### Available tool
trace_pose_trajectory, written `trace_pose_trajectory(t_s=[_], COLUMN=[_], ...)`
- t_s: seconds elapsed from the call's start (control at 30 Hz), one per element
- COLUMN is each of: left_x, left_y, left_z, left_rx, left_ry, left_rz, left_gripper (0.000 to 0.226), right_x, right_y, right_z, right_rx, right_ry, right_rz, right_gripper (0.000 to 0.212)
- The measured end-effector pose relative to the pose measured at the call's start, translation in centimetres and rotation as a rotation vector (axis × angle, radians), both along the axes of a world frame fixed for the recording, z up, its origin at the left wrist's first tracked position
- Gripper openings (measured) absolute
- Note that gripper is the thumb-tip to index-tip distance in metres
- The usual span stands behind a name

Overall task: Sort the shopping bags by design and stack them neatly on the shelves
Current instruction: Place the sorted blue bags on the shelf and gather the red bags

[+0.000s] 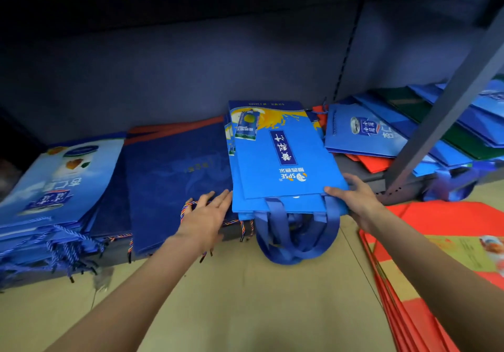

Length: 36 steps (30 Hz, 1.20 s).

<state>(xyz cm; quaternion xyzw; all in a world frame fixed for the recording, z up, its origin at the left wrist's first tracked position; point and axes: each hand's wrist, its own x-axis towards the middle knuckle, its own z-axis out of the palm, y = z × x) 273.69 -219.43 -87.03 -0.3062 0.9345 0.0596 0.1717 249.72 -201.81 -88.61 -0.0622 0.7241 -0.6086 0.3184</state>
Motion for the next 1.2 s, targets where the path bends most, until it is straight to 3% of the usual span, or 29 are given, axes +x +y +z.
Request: trace_pose_trajectory(t_s=[0.07,0.13,0.27,0.43,0.53,0.67,0.8,0.97,1.2], left_x=[-0.3,-0.4,0.9,2.9,2.1,-1.7,-5.4,-4.1,-1.7], left_y=[0.1,0.5,0.4,-0.3,-0.3,1.4,2.6,1.5,-0.6], left_z=[0.2,0.5,1.2,2.7,3.3,2.1,-0.2,0.0,0.7], left_rx=[-0.192,-0.308,-0.407,-0.524,-0.436,-0.202,-0.151,-0.138,0.035], left_ry=[0.034,0.004,-0.062,-0.193,-0.227,-0.093,-0.071,-0.003,0.079], left_rz=[0.035,0.063,0.102,0.117,0.117,-0.072,-0.075,-0.029,-0.031], left_gripper=[0.073,0.073,0.078,0.064,0.065,0.072,0.062,0.043,0.057], right_x=[-0.6,-1.8,-4.5,-3.6,-2.5,-2.5,-3.6,-3.7,-1.3], right_y=[-0.4,-0.6,0.9,2.4,2.6,2.8,3.6,5.1,2.2], right_z=[1.5,3.3,5.3,3.5,1.2,1.1,2.3,2.2,-0.1], right_rx=[-0.014,-0.004,0.031,0.115,0.070,0.046,0.035,0.061,0.125], right_ry=[0.014,0.045,0.013,0.051,0.017,0.007,0.119,0.162,0.097], right_rz=[-0.034,-0.073,-0.147,-0.077,-0.108,-0.157,-0.138,-0.154,-0.067], right_gripper=[0.049,0.048,0.049,0.054,0.053,0.040,0.046,0.049,0.056])
